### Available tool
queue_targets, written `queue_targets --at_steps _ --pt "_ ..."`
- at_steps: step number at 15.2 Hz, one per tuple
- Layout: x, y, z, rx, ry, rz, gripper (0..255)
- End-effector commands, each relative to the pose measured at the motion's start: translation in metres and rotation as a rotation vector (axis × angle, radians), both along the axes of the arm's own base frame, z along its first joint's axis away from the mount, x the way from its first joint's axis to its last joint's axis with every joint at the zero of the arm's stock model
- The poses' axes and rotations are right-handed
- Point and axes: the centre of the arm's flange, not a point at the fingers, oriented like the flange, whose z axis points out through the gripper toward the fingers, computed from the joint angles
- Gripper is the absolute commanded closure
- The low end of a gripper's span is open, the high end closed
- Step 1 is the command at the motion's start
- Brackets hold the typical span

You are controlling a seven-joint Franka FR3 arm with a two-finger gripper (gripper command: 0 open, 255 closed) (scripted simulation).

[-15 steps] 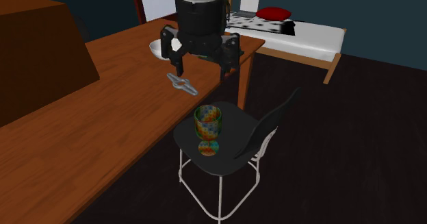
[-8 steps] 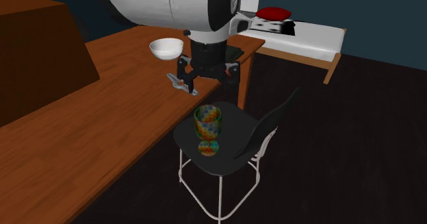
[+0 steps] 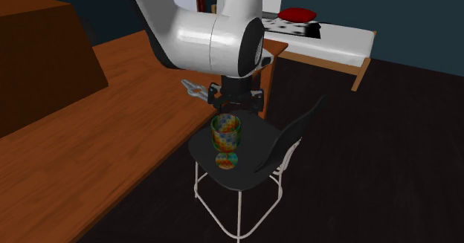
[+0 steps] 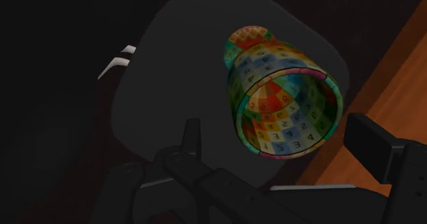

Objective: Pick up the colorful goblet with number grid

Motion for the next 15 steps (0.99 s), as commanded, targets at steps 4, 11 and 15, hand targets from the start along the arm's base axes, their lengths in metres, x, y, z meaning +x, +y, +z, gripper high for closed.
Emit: queue_targets --at_steps 4,11,15 --pt "0.036 -0.008 -0.057 -0.005 0.002 -0.001 0" --pt "0.04 -0.009 -0.095 -0.006 0.002 -0.001 0" --pt "0.039 -0.008 -0.104 -0.006 0.002 -0.001 255"
